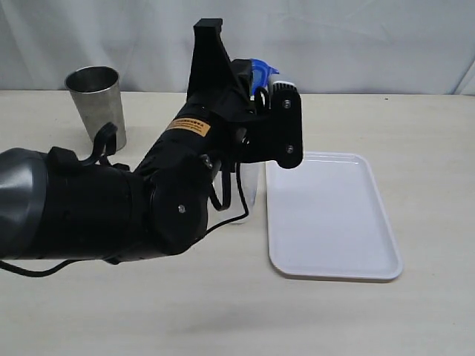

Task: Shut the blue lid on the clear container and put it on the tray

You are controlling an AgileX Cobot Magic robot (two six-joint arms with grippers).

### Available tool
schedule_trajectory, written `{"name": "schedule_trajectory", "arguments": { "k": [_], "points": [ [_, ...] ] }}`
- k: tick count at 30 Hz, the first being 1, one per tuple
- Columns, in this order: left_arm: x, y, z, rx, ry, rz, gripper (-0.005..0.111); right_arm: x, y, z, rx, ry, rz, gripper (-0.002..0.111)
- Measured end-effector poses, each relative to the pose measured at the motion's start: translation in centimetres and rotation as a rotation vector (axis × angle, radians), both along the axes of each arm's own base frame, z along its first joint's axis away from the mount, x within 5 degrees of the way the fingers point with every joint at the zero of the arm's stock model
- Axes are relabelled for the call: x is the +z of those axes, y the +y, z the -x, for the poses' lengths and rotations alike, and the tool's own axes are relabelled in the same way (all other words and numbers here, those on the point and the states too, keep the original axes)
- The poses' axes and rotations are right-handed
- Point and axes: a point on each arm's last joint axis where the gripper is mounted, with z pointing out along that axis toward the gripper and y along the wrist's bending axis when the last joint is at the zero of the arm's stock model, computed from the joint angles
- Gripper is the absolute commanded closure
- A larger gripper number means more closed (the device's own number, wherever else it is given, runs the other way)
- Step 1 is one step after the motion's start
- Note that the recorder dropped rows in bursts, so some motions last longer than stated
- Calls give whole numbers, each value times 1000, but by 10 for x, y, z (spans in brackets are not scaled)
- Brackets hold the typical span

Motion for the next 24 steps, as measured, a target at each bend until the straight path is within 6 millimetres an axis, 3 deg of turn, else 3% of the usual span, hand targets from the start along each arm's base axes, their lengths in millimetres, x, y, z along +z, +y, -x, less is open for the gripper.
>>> {"name": "schedule_trajectory", "arguments": {
  "k": [7, 18, 24],
  "points": [
    [3, 0, -6, -64, -40, -21, 107, 0, 0, 0, 0, 0, 0, 104],
    [1, 23, -37, -73, 13, 59, 107, 0, 0, 0, 0, 0, 0, 104],
    [-4, 20, -35, -108, 67, 45, 107, 0, 0, 0, 0, 0, 0, 104]
  ]
}}
